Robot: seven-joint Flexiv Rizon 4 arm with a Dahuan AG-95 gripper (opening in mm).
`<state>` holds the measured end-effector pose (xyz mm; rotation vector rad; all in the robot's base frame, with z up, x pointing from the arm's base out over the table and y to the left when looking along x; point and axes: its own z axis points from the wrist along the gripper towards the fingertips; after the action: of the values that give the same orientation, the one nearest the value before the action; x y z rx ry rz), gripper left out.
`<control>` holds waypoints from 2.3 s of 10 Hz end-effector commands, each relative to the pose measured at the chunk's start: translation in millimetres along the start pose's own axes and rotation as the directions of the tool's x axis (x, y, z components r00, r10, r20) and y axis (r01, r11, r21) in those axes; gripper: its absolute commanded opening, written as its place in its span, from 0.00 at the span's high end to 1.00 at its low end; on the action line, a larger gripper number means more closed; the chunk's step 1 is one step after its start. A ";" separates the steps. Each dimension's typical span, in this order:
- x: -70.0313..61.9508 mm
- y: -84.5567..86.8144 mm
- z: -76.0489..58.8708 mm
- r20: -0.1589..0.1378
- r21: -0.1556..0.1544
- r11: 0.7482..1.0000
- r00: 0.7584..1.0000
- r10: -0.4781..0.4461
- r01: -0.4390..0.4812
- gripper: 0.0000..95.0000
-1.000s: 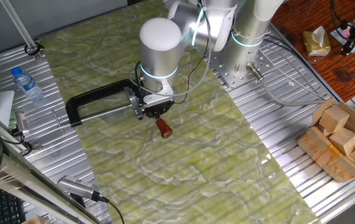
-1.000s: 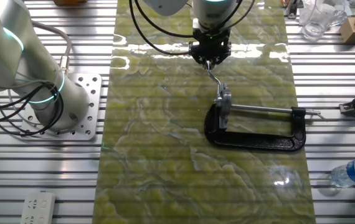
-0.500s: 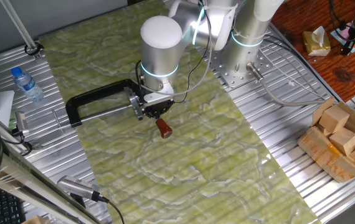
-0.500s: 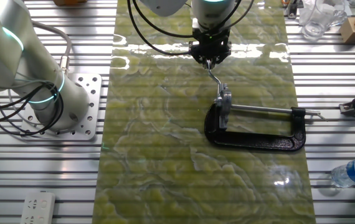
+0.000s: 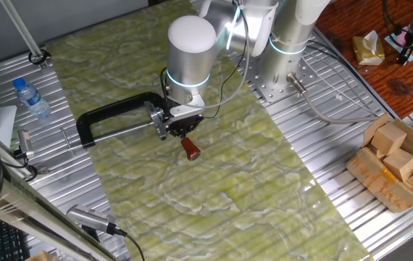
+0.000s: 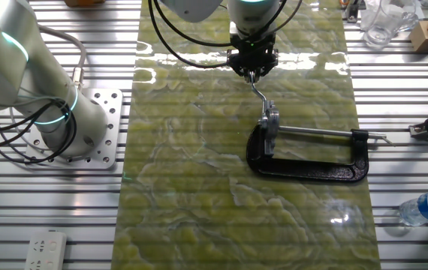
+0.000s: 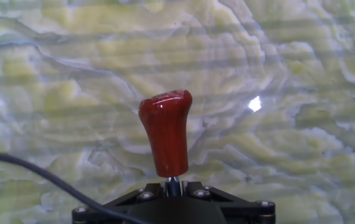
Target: Pull up the lever
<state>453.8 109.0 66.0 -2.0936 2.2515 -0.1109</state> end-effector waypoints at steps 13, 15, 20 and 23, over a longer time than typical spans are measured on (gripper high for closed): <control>3.4 1.3 -69.2 -0.010 -0.011 0.999 0.999 -0.040 0.040 1.00; 2.8 1.8 -72.7 -0.029 -0.012 0.998 0.997 -0.067 0.067 1.00; 2.7 -0.7 -76.9 -0.033 -0.067 0.994 0.996 -0.087 0.084 1.00; 4.9 -3.5 -79.1 -0.036 -0.068 0.993 0.994 -0.099 0.097 1.00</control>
<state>450.1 99.5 100.9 -2.2560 2.1997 -0.0964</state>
